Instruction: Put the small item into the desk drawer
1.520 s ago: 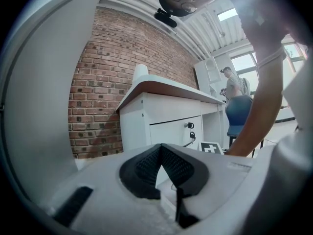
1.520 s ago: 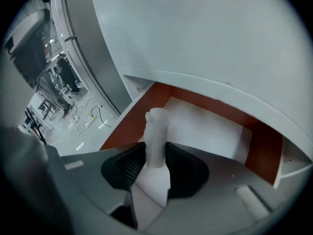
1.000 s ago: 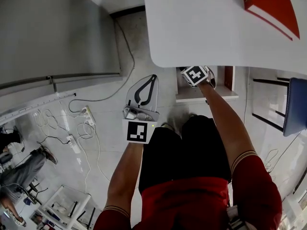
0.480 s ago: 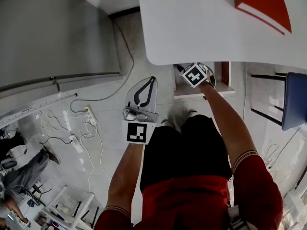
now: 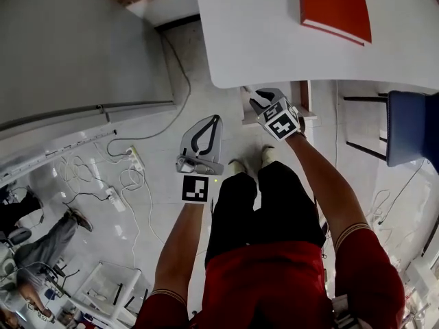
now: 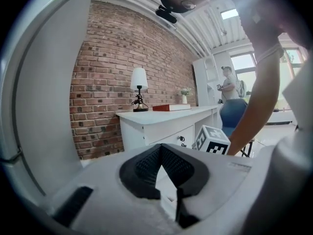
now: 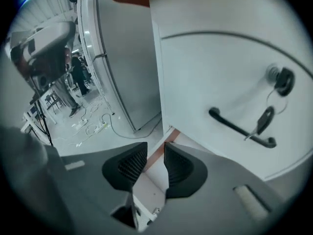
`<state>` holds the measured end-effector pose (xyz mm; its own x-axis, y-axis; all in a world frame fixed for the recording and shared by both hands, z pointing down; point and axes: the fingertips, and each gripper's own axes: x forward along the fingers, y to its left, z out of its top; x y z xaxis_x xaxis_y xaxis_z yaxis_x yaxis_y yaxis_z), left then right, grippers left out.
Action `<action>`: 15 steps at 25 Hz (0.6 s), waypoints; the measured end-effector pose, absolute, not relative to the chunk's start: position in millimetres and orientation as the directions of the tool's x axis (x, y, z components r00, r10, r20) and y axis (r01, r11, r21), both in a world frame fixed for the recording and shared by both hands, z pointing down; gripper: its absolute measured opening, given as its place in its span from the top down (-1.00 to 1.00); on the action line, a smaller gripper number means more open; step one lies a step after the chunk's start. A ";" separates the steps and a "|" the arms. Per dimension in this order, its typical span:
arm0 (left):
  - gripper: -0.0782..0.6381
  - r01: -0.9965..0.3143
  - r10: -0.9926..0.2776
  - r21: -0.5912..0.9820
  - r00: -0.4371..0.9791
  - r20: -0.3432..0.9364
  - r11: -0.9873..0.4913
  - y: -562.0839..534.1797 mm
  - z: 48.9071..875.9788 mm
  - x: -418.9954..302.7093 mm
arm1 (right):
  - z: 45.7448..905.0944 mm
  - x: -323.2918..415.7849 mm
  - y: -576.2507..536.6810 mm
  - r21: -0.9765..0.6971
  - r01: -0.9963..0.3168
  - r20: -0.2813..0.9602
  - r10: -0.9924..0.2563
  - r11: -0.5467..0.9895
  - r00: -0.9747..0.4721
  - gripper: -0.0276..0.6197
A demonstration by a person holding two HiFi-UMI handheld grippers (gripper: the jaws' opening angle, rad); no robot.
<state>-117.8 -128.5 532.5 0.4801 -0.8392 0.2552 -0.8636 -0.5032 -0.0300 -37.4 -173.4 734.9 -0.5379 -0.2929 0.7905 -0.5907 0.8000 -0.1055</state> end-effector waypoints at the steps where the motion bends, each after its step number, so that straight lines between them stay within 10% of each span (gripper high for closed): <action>1: 0.76 -0.864 -0.838 -0.029 0.480 0.260 -0.504 -126.5 526.6 -117.0 | 722.2 -37.2 -171.7 -0.109 -0.595 0.779 -0.304 0.796 -0.549 0.55; 15: 0.76 -0.869 -0.850 0.000 0.483 0.207 -0.494 -105.5 439.5 -88.7 | 529.7 -39.0 -131.8 -0.140 -0.595 0.520 -0.453 0.791 -0.724 0.88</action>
<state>-88.7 -105.5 439.5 0.4835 -0.8504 0.2075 -0.8693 -0.4942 -0.0002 -39.0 -131.8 529.7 -0.7243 -0.4530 0.5198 -0.5954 0.7911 -0.1403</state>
